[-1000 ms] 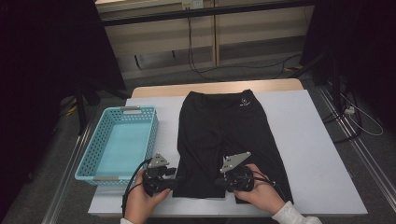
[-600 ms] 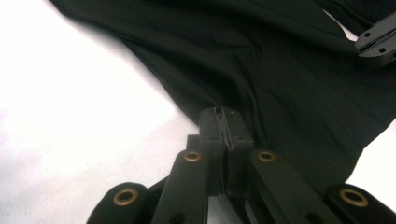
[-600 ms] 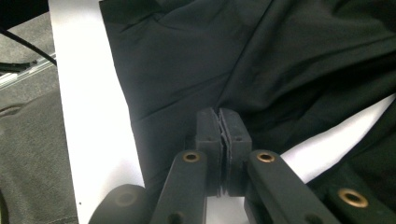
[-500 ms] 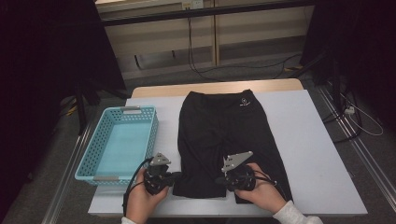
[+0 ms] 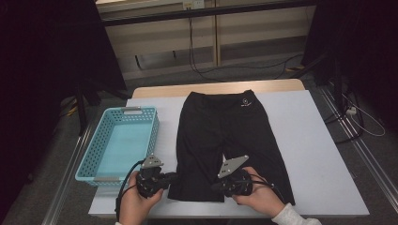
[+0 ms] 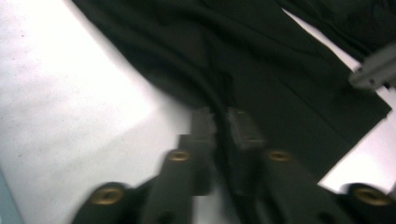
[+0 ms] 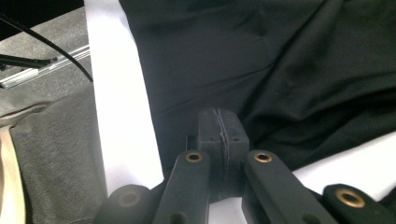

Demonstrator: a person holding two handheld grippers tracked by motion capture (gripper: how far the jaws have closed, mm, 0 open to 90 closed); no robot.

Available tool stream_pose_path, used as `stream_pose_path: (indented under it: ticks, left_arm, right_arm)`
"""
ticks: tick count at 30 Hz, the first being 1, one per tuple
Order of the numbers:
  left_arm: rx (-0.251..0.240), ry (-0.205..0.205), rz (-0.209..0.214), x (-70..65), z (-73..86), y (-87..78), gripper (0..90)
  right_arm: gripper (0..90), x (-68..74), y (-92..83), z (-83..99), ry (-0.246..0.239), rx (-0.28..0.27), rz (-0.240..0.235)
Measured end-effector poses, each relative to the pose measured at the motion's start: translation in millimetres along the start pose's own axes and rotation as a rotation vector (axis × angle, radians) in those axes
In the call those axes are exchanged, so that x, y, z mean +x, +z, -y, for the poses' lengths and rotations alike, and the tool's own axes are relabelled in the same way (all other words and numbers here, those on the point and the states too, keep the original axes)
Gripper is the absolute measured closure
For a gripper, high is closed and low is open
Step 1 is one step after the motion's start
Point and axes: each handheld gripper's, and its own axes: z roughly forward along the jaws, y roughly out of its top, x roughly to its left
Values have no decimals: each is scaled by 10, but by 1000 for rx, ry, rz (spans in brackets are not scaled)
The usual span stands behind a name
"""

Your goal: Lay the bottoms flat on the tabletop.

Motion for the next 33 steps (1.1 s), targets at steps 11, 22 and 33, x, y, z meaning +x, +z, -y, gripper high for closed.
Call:
stream_pose_path:
  ticks: [11,22,33]
  left_arm:
    - [0,-5,-102,35,-18,203,603]
    - [24,-120,-61,58,-11,50,884]
    - [19,-56,-92,41,37,109,573]
  right_arm:
    - [660,-166,-76,-27,12,-93,199]
    - [607,-224,4,-30,17,-66,213]
    - [562,-167,98,-32,11,-31,181]
